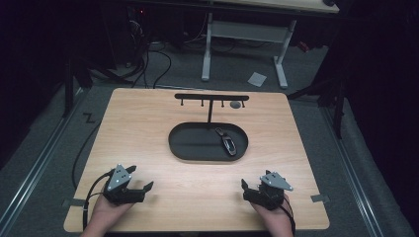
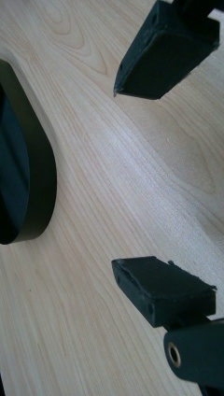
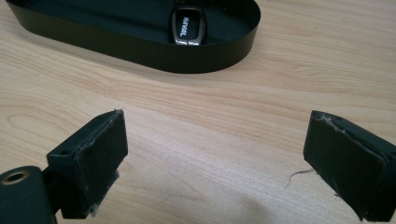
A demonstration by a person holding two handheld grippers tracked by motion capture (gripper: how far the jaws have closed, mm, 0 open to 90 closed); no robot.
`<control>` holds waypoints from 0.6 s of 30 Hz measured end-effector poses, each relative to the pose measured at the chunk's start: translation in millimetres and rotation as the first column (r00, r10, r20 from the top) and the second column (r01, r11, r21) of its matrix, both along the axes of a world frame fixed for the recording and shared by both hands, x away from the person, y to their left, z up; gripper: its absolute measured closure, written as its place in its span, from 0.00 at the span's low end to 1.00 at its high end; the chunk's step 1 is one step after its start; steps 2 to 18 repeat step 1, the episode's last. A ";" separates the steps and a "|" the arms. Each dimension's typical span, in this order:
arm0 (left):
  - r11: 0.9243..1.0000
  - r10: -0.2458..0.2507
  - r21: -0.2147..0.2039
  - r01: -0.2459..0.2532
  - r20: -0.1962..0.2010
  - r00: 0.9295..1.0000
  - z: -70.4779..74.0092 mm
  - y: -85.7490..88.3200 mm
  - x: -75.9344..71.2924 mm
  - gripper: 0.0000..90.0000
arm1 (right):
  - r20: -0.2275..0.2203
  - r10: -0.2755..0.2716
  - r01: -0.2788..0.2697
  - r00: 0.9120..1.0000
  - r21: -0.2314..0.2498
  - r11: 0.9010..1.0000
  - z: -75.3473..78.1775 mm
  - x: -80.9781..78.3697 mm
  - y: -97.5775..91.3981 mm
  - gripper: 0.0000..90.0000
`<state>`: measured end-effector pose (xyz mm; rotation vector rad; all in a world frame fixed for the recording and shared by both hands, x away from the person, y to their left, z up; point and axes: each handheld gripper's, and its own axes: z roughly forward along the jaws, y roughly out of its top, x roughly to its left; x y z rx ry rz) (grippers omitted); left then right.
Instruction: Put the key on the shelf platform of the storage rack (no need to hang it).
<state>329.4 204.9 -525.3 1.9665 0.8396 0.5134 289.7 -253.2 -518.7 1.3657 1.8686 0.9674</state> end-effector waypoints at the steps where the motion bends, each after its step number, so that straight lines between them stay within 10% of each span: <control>1: 1.000 0.000 -0.001 0.000 0.001 1.000 0.3 -0.3 0.1 0.16 | 0.005 -0.004 0.004 1.000 0.000 1.000 0.3 0.0 -0.6 0.07; 18: 1.000 0.000 -0.001 0.000 0.001 1.000 0.3 -0.3 0.1 0.16 | 0.005 -0.004 0.004 1.000 0.000 1.000 0.3 0.0 -0.6 0.07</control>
